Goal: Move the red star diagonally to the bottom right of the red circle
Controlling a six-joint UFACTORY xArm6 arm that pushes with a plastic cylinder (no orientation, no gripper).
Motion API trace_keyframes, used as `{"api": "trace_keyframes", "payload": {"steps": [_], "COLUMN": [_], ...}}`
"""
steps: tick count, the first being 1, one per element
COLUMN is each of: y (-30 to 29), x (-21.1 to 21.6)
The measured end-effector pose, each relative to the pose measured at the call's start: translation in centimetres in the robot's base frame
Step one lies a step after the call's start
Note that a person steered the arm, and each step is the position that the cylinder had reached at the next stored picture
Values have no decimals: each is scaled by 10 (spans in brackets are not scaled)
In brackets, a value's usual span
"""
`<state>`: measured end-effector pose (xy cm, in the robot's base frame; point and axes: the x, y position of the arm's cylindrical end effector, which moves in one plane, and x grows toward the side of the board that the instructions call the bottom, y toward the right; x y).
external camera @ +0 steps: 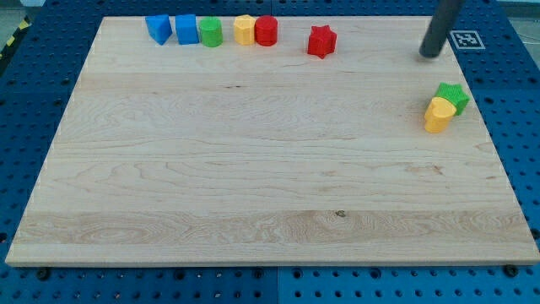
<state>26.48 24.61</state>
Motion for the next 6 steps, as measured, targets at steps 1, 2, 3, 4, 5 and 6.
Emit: {"api": "trace_keyframes", "payload": {"steps": [1,2,3,4,5,6], "y": [-64,-145,-175,-161,-133,-159], "x": [-49,-68,-51,-9,23,16]}}
